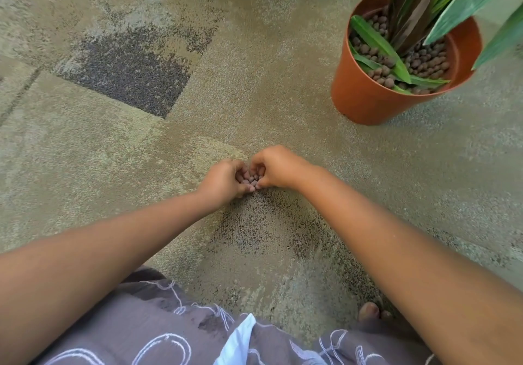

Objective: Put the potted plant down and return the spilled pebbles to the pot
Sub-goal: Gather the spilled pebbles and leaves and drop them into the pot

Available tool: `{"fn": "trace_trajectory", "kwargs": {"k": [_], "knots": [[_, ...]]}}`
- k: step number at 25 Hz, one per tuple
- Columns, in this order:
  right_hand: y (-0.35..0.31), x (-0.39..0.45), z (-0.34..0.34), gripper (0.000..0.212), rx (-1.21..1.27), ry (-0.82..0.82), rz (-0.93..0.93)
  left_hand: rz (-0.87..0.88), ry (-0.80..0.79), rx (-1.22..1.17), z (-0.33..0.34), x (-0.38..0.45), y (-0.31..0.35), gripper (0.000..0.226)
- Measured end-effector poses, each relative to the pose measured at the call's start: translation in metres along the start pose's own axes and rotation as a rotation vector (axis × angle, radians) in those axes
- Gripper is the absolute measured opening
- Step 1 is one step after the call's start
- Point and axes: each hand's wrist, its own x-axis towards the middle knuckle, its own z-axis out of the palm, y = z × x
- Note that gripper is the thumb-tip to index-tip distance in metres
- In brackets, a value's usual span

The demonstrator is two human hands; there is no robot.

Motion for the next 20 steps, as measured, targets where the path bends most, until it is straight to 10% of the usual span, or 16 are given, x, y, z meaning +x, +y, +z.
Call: {"fn": "trace_trajectory", "kwargs": {"k": [9,20], "knots": [[0.013,-0.016,-0.055,0.023,0.772,0.032,0.206,-0.013,0.043,-0.426,-0.026,0.012,0.057,0.015],[0.052,-0.088,-0.178,0.036,0.343,0.826,0.279,0.348,-0.015,-0.792,-0.056,0.039,0.229,0.044]]}}
